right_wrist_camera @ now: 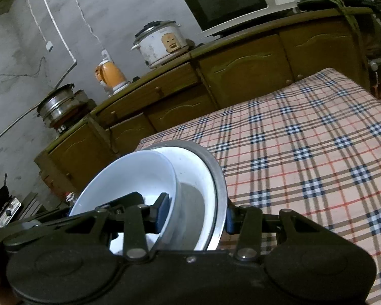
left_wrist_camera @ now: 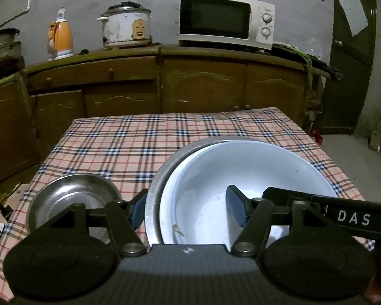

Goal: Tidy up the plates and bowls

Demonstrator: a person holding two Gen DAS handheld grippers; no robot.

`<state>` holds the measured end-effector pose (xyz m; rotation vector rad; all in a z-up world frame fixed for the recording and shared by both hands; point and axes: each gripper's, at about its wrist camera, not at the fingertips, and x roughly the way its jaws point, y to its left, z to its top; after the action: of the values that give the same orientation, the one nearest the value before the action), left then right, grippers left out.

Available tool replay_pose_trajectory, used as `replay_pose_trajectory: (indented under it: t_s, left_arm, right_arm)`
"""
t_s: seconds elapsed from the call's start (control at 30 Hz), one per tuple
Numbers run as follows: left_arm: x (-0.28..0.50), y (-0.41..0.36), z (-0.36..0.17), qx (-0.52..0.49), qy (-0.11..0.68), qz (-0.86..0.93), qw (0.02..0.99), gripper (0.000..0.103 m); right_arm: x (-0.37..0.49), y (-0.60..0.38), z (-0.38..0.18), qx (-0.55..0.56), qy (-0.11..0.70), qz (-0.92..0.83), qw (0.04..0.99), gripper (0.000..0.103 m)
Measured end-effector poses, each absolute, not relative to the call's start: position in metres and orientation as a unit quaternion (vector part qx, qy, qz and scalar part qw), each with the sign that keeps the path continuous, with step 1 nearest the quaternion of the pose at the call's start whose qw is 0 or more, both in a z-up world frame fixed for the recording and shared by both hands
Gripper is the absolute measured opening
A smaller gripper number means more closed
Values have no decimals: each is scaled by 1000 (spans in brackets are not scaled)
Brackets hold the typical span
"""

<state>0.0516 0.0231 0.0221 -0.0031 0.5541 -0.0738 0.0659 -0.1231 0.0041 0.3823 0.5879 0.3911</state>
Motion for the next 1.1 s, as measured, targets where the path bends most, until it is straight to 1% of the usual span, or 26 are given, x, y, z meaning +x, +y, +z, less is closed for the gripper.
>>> replay_pose_trajectory:
  t_s: [1.1]
  left_arm:
    - [57, 113, 16, -37, 278, 10, 960, 66]
  right_arm:
    - [91, -19, -1, 147, 304, 237, 911, 52]
